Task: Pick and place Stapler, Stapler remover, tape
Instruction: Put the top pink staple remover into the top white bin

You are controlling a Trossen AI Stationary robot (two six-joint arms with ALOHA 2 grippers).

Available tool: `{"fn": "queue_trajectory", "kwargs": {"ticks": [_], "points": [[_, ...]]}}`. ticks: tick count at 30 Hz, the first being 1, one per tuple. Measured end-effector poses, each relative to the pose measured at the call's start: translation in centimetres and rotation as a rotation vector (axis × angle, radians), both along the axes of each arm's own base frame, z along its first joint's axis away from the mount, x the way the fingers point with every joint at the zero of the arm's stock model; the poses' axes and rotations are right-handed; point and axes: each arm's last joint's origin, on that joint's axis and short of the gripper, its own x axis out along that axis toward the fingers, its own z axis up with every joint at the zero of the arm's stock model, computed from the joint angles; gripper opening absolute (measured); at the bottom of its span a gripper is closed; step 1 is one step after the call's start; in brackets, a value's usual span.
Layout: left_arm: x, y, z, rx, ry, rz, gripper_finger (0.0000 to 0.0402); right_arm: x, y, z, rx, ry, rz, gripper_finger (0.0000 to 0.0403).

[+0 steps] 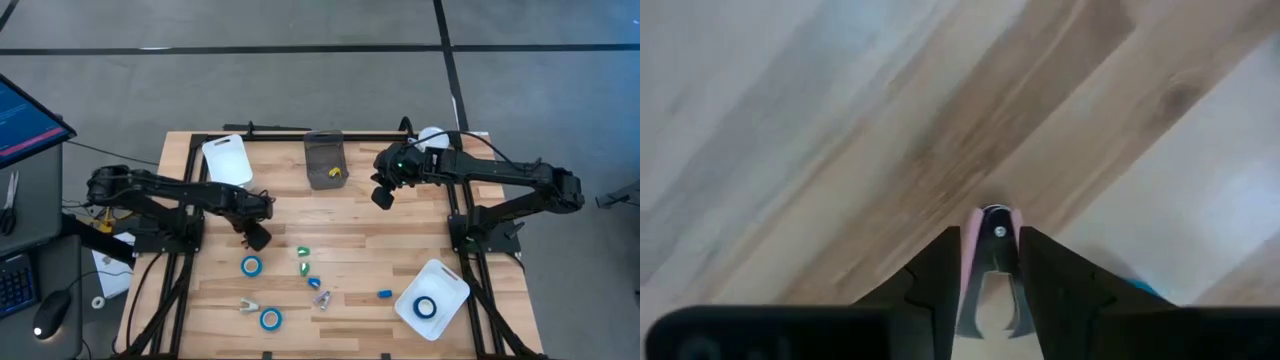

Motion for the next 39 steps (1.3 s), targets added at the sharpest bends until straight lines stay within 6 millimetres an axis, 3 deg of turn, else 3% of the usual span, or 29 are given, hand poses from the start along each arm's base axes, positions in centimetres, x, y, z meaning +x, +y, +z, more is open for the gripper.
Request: {"fn": "queue_trajectory", "kwargs": {"ticks": [11,16,22,25,30,34,39], "points": [[0.4,0.0,0.0,-0.024,-0.035,0.006,0.0096,-0.2,0.1,-0.2,0.014,0.033,0.004,0.0001],[0.0,0.2,0.5,-0.174,-0.001,0.017,0.009,-0.3,0.1,-0.3,0.016,0.043,0.003,0.0001],[0.0,-0.2,4.2,-0.024,0.139,-0.05,0.0038,-0.3,0.1,-0.3,0.011,0.047,-0.001,0.0001],[1.2,-0.5,6.8,0.044,0.073,-0.098,0.0008,-0.4,0.1,-0.3,0.002,0.054,0.008,0.0001],[2.3,-1.7,9.4,0.155,-0.016,-0.142,0.0002,-0.4,0.0,-0.3,-0.013,0.064,0.0,0.0001],[2.3,-2.9,9.0,0.168,0.021,-0.121,0.0002,-0.4,0.0,-0.3,-0.019,0.066,0.005,0.0001],[3.6,-4.9,6.8,0.118,0.138,-0.161,0.0002,-0.4,0.0,-0.3,-0.021,0.068,0.003,0.0001]]}}
